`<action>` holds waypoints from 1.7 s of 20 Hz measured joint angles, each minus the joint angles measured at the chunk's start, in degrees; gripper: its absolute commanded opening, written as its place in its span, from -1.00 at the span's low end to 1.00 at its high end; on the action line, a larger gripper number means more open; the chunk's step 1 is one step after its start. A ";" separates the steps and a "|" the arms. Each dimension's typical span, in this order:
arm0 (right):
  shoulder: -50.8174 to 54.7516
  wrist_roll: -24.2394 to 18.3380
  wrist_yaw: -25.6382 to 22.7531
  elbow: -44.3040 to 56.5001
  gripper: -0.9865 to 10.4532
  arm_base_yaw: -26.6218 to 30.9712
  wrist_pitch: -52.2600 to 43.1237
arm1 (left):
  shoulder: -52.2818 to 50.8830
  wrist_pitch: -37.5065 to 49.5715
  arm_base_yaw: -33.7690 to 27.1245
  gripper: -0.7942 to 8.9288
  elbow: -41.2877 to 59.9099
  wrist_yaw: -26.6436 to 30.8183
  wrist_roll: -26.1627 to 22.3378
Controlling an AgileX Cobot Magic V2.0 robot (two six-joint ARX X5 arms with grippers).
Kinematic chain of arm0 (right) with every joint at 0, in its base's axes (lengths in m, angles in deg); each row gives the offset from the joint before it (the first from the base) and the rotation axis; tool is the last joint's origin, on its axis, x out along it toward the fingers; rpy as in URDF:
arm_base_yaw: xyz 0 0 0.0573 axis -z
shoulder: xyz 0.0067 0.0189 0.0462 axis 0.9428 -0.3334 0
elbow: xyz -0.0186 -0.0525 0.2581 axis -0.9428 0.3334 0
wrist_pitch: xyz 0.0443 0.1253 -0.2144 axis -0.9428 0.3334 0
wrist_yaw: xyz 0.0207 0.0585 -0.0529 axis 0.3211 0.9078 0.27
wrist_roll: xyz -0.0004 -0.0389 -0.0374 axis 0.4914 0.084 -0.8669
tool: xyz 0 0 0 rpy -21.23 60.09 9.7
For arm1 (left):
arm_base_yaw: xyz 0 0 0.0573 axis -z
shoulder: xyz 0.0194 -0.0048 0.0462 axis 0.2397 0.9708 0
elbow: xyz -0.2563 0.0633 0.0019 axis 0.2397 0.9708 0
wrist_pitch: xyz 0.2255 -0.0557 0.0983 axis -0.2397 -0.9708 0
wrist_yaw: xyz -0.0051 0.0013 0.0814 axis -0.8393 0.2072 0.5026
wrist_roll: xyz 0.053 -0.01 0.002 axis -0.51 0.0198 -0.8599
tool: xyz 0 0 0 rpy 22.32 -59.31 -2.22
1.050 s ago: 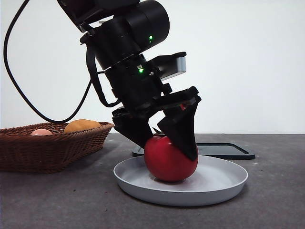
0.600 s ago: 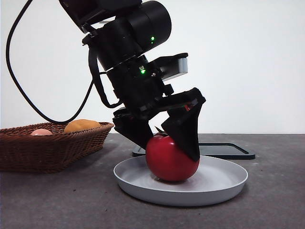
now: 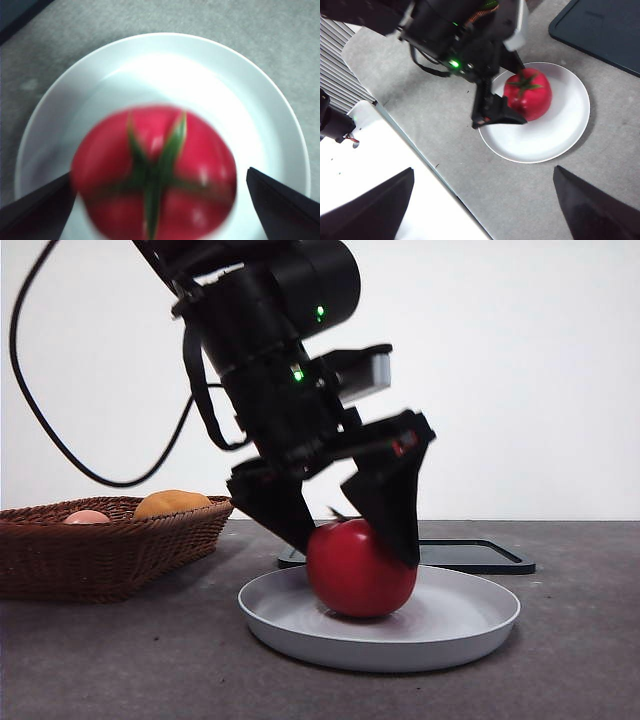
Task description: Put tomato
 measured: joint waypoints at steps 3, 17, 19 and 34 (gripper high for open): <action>0.00 -0.02 -0.02 -0.02 -0.05 0.00 0.00 | -6.29 0.11 -1.84 0.40 0.00 0.11 1.09; -2.49 -0.02 -2.78 -0.02 -0.05 0.00 -1.62 | -37.40 -24.83 -23.82 0.39 -0.04 -12.24 0.79; -3.52 -0.04 -2.73 -0.02 -0.05 0.00 -2.40 | -39.60 -30.64 -24.65 0.39 -0.04 -17.55 -0.68; -7.72 -0.02 -2.71 -0.02 -0.05 0.00 -3.23 | -44.09 -41.68 -23.37 0.38 -0.04 -30.53 -4.76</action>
